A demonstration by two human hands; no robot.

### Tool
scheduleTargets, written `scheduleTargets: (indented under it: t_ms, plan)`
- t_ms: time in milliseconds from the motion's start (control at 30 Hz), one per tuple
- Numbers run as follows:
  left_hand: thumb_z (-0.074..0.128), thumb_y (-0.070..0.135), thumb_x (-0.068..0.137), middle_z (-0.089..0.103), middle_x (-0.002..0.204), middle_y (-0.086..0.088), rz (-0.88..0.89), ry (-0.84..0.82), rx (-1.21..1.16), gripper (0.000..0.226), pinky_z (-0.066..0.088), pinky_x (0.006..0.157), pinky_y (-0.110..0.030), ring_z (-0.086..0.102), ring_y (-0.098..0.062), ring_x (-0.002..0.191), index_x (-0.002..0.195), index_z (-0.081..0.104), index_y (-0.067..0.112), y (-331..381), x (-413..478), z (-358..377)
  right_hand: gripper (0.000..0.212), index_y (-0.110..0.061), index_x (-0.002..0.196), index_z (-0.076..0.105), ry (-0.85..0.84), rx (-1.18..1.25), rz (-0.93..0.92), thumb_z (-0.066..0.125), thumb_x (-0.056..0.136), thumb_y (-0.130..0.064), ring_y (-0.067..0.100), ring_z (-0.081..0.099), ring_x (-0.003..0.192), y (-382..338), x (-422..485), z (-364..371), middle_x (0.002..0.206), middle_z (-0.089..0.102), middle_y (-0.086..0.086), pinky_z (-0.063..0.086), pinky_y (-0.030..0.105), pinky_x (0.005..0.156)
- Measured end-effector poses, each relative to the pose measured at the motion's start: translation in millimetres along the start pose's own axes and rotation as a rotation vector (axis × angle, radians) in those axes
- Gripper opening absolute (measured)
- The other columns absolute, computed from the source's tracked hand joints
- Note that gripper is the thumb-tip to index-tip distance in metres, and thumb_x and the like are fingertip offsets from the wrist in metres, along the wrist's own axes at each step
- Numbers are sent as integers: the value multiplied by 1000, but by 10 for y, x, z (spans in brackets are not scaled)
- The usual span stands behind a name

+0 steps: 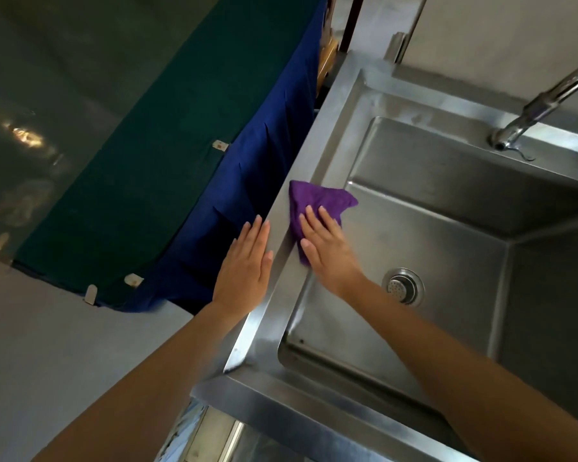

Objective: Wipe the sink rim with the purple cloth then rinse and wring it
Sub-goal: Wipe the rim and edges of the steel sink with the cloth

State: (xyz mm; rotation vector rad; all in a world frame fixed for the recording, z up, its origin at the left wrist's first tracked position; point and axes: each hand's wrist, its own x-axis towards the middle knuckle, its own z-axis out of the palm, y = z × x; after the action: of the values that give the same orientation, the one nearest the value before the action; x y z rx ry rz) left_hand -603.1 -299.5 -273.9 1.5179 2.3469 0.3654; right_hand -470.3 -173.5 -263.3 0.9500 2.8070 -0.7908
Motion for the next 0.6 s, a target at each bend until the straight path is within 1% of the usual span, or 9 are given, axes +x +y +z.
scheduleTargets:
  t_ms: [67, 100, 167, 200, 233, 333, 467, 533, 600]
  plan:
    - [13, 38, 95, 15, 157, -6, -2, -3, -7, 58, 19, 117, -39, 10, -20, 145, 147, 13, 13, -3, -2, -9, 68, -14, 143, 30, 14, -65, -66, -4, 94, -47, 25, 16, 145, -77, -190, 117, 152, 30, 3, 18, 46, 119]
    - [12, 38, 94, 15, 157, -6, 1, -3, -16, 58, 19, 117, -38, 10, -20, 145, 147, 14, 13, -2, -2, -17, 69, -15, 140, 37, 40, -80, -66, -3, 95, -47, 27, 27, 141, -79, -232, 149, 148, 39, 3, 26, 48, 115]
    - [14, 39, 94, 13, 157, -5, 4, -14, -79, 58, 16, 118, -36, 8, -18, 145, 147, 13, 14, -4, 0, -32, 56, -20, 136, 45, 85, -61, -61, 13, 97, -46, 27, 41, 134, -11, -209, 134, 143, 48, -1, 35, 51, 109]
    - [16, 38, 95, 11, 158, -3, -1, -27, -136, 57, 14, 118, -34, 6, -17, 145, 147, 12, 15, -2, 3, -49, 51, -24, 137, 44, 104, -67, -62, 21, 96, -45, 25, 42, 133, 48, -168, 117, 144, 46, -3, 33, 51, 110]
    - [19, 35, 96, 9, 158, -1, -11, -45, -205, 55, 11, 118, -31, 4, -14, 145, 147, 11, 16, -1, 4, -71, 51, -27, 138, 41, 121, -78, -59, 25, 94, -45, 24, 39, 135, 98, -124, 90, 147, 42, -6, 27, 51, 113]
    - [27, 24, 100, 3, 158, 5, -41, -125, -381, 51, 3, 115, -22, -1, -8, 143, 148, 8, 19, -11, 7, -156, 54, -29, 143, 31, 148, 7, 15, 21, 93, -46, 20, 17, 145, 220, 72, 6, 154, 27, -7, 7, 45, 119]
    - [28, 22, 100, 0, 158, 7, -12, -141, -377, 53, 1, 113, -20, -4, -5, 142, 148, 6, 21, -49, 14, -165, 49, -15, 144, 29, 180, 119, 30, 30, 98, -31, 24, 3, 146, 170, 174, -11, 155, 24, 5, 9, 47, 120]
    - [27, 25, 100, 0, 157, 7, 11, -97, -322, 52, 0, 114, -20, -5, -4, 141, 148, 7, 19, -48, 21, -129, 51, -8, 142, 31, 176, 67, -26, 25, 97, -31, 21, 2, 143, 59, 40, 58, 153, 28, 12, 7, 47, 120]
    - [25, 29, 98, 1, 156, 7, 14, -62, -268, 53, 1, 114, -20, -5, -4, 141, 147, 9, 18, -37, 12, -97, 58, -12, 143, 31, 132, 74, -69, 15, 94, -38, 21, 4, 144, -66, -151, 158, 153, 28, 8, 9, 46, 121]
